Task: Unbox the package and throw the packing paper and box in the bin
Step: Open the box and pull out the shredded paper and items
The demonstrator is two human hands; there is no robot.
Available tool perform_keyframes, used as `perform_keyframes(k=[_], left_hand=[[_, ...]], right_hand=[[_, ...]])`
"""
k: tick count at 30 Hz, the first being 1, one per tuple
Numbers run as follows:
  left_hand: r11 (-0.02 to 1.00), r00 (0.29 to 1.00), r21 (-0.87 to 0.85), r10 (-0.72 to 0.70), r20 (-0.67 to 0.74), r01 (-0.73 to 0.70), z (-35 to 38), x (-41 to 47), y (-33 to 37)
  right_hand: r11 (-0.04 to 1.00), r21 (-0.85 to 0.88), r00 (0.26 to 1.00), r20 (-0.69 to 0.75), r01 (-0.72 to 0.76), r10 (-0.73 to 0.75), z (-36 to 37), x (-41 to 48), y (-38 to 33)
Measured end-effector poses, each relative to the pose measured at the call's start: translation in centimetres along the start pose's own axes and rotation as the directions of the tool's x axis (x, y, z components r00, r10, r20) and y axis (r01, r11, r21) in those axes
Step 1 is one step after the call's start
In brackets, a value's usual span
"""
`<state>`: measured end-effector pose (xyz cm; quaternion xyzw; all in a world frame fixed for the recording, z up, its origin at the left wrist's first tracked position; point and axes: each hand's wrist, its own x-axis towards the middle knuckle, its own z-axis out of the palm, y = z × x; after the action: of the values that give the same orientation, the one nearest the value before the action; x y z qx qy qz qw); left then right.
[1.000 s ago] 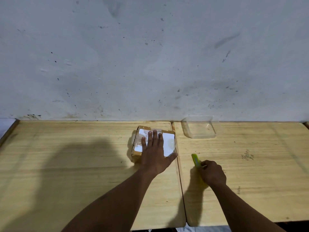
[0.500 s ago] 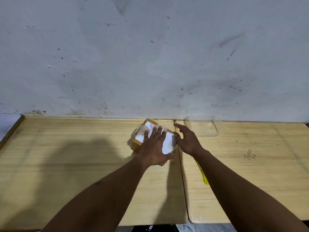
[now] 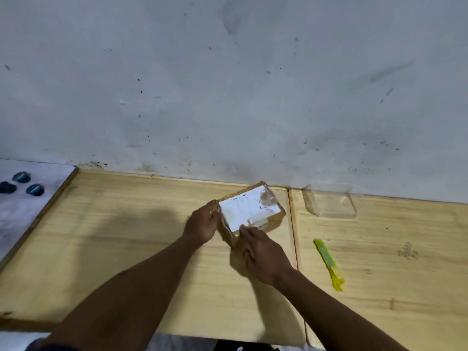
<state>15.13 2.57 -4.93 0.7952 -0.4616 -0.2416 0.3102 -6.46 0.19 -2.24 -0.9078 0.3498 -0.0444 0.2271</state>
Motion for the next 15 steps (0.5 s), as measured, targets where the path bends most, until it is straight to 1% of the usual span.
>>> perform_keyframes(k=[1, 2, 3, 4, 5, 6, 7, 8, 9, 10, 11, 13, 14, 15], left_hand=[[0.989, 0.995, -0.104, -0.104, 0.002, 0.103, 0.0, 0.2, 1.0], [0.954, 0.979, -0.224, -0.201, 0.011, 0.199, 0.1, 0.4, 2.0], [0.896, 0.959, -0.349, -0.280, 0.038, 0.275, 0.3, 0.7, 2.7], [0.831, 0.940, -0.449, -0.336, 0.063, 0.328, 0.5, 0.8, 3.2], [0.782, 0.925, -0.511, -0.373, 0.076, 0.358, 0.5, 0.9, 3.5], [0.753, 0.913, -0.538, -0.400, 0.082, 0.378, 0.6, 1.0, 3.6], [0.741, 0.905, -0.546, -0.418, 0.083, 0.392, 0.7, 1.0, 3.6], [0.738, 0.902, -0.546, -0.426, 0.078, 0.396, 0.6, 0.9, 3.6], [0.735, 0.902, -0.553, -0.425, 0.076, 0.393, 0.7, 0.8, 3.6], [0.728, 0.904, -0.563, -0.421, 0.081, 0.390, 0.8, 0.8, 3.5], [0.723, 0.907, -0.573, -0.412, 0.092, 0.386, 0.9, 0.8, 3.2], [0.719, 0.919, -0.594, -0.380, 0.100, 0.362, 1.0, 0.6, 2.6], [0.723, 0.928, -0.597, -0.358, 0.105, 0.347, 1.1, 0.6, 2.3], [0.729, 0.935, -0.597, -0.338, 0.110, 0.334, 1.2, 0.6, 2.1]], right_hand=[[0.999, 0.023, 0.998, 0.047, 0.027, -0.028, 0.0, 0.4, -0.8], [0.996, 0.065, 0.995, 0.081, 0.058, -0.063, -0.3, 0.9, -1.5], [0.989, 0.126, 0.992, 0.089, 0.079, -0.090, -0.7, 1.2, -1.8], [0.978, 0.191, 0.993, 0.057, 0.087, -0.100, -1.1, 1.5, -1.9], [0.967, 0.241, 0.997, -0.014, 0.080, -0.079, -1.7, 1.7, -1.6], [0.959, 0.277, 0.993, -0.113, 0.062, -0.032, -2.1, 1.8, -0.9], [0.956, 0.292, 0.972, -0.232, 0.041, 0.029, -2.6, 1.9, 0.0], [0.959, 0.283, 0.935, -0.345, 0.017, 0.085, -3.0, 1.8, 1.1], [0.962, 0.272, 0.899, -0.418, -0.013, 0.130, -3.5, 1.7, 2.2], [0.962, 0.269, 0.892, -0.420, -0.051, 0.165, -3.7, 1.7, 3.4], [0.955, 0.282, 0.917, -0.350, -0.094, 0.193, -4.0, 1.6, 4.6], [0.936, 0.314, 0.967, -0.145, -0.158, 0.211, -4.1, 1.7, 6.3], [0.932, 0.324, 0.977, -0.082, -0.161, 0.197, -3.9, 1.7, 6.9], [0.930, 0.335, 0.981, -0.062, -0.154, 0.184, -3.6, 1.9, 7.4]])
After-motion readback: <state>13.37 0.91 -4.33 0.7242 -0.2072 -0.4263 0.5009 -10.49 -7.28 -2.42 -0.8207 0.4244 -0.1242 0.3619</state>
